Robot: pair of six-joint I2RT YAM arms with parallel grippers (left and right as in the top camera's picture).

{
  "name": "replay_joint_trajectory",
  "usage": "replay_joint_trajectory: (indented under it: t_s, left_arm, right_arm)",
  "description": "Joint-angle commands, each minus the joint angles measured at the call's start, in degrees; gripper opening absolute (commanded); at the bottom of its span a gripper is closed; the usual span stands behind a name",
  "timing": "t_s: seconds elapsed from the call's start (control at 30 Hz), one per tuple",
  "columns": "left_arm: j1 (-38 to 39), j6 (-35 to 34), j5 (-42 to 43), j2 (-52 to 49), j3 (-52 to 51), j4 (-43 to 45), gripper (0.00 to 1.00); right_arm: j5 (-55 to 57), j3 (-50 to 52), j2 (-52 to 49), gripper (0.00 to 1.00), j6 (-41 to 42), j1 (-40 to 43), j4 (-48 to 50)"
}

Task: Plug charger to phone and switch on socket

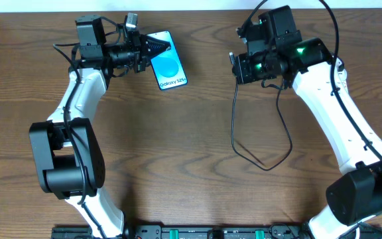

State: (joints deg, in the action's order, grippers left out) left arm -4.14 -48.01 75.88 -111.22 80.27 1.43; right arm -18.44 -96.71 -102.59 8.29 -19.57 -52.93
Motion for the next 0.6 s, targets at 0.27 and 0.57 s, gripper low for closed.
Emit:
replay_joint_trajectory:
  t_s: [0.27,0.57]
  left_arm:
    - [-0.09,-6.38,-2.25,1.07,0.09,4.5,0.07]
    - [-0.09,-22.77,-3.61,1.07,0.09,31.39,0.07]
  right_arm:
    - [-10.01,0.09,-0.59,0.01,-1.14,-5.7,0.28]
    - [-16.65,0.09,-0.59,0.01,4.13,-10.54,2.29]
